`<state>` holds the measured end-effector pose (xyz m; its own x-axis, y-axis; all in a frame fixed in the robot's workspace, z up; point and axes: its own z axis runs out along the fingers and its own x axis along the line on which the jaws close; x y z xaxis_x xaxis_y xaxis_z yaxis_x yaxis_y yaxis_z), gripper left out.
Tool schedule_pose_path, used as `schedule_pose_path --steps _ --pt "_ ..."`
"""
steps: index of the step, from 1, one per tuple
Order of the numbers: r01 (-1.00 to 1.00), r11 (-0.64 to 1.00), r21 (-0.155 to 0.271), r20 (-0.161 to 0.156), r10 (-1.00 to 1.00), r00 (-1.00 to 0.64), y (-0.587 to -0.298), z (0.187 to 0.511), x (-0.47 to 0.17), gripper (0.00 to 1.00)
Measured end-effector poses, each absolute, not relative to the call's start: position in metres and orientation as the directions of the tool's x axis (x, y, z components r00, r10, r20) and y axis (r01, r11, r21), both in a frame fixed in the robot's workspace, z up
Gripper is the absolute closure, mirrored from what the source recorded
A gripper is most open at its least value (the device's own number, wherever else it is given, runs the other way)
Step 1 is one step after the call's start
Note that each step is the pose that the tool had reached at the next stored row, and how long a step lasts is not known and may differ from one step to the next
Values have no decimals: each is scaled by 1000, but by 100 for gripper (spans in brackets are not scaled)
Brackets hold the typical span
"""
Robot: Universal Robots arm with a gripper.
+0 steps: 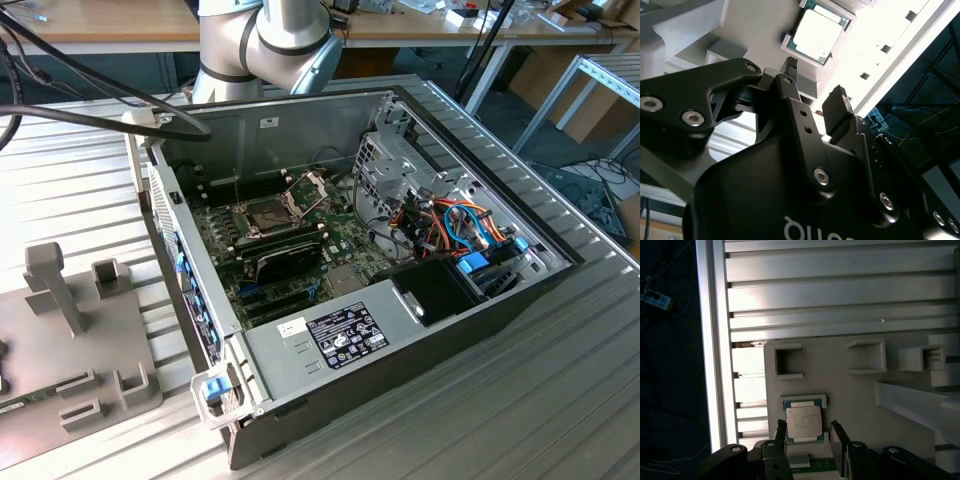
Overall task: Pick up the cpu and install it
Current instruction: 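Pick up the cpu and move it towards the insertion slot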
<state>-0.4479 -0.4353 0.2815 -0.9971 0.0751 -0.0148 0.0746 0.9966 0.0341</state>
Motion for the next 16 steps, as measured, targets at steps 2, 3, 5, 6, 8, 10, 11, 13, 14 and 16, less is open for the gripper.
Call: schedule_pose_path --steps 2,3,5,6,8,10,11,13,14,16 --pt "75 997 34 -15 75 -997 -435 281 -448 52" --pt "75 997 34 -15 75 -997 -435 281 -448 52" --pt "75 997 34 -15 75 -997 -435 281 -448 52" --pt "75 997 34 -15 75 -997 -435 280 -448 52" --pt "75 997 34 -15 75 -997 -435 279 -448 52" --pt "75 997 34 -15 75 -997 -435 278 -448 52" --pt "75 997 34 -15 75 -997 -435 278 -448 52" --pt "75 997 34 -15 75 -997 -435 277 -448 52" --pt "75 997 34 -15 75 -997 -435 277 -448 52" --pt "75 997 34 -15 75 -997 -435 277 -448 52"
